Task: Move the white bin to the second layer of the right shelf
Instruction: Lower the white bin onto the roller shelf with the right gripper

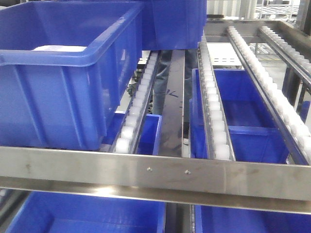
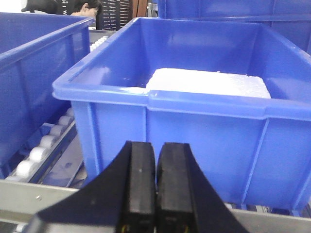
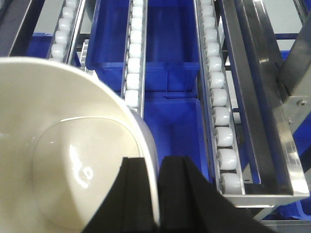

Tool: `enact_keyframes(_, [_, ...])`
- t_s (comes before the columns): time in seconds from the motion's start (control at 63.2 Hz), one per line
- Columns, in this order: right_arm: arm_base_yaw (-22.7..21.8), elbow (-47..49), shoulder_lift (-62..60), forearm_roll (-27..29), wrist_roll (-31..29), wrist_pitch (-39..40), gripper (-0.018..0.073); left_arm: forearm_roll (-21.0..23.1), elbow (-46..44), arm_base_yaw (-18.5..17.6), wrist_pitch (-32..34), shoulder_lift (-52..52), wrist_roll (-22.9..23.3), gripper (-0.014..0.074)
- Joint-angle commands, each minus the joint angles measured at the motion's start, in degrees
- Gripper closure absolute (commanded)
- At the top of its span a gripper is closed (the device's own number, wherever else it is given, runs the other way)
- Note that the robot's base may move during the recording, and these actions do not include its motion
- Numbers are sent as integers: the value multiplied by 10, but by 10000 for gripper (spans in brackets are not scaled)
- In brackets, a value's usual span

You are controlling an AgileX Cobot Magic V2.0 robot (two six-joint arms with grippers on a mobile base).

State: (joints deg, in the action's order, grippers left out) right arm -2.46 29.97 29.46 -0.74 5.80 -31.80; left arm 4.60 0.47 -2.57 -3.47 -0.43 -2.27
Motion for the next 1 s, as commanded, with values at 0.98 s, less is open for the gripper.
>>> enact_keyframes(0.98, [53, 59, 365, 113, 3, 269, 504, 3, 16, -4, 48, -9, 3, 512])
